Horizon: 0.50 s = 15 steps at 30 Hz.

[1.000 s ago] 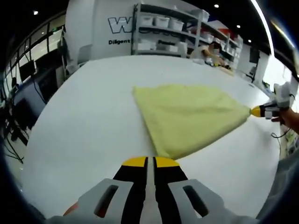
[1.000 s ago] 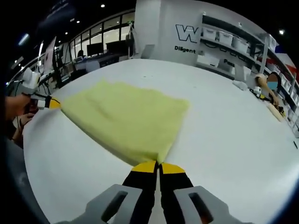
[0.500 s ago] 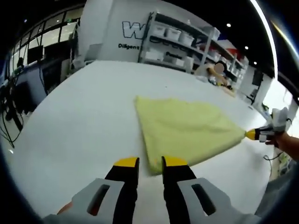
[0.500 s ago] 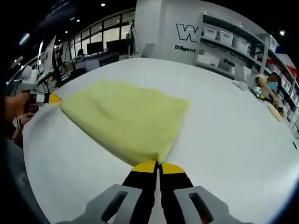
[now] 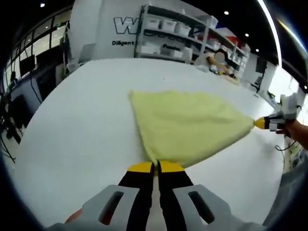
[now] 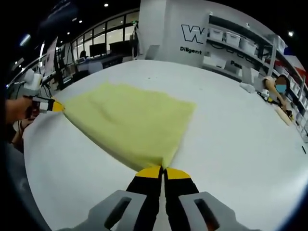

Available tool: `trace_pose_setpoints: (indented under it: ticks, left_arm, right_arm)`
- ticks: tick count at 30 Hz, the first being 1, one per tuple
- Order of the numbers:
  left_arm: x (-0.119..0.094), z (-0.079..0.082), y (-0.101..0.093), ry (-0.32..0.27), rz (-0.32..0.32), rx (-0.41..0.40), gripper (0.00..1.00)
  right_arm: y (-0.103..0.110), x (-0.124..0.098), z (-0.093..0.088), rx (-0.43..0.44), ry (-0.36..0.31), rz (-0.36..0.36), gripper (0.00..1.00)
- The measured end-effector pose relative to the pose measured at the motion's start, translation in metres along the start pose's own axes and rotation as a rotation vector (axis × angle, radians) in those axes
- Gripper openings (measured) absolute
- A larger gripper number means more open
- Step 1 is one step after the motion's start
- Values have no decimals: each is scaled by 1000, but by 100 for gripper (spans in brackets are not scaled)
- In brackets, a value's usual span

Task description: Fold the garment on the visible template until the final outline fits inside the template.

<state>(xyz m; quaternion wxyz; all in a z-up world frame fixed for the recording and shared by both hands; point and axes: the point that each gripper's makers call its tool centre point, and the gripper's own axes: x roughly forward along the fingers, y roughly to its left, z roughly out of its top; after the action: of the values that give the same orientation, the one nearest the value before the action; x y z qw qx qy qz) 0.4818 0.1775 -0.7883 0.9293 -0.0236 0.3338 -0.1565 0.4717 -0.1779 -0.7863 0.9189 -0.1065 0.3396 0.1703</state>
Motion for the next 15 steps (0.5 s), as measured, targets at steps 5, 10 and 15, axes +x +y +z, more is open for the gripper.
trace_pose_setpoints:
  ticks: [5, 10, 15]
  left_arm:
    - [0, -5, 3, 22, 10, 3, 0]
    - [1, -6, 2, 26, 9, 5, 0]
    - [-1, -6, 0, 26, -1, 14, 0]
  right_arm:
    - [-2, 4, -9, 12, 40, -13, 0]
    - [0, 4, -11, 22, 47, -4, 0]
    - [-1, -1, -7, -4, 48, 3, 0]
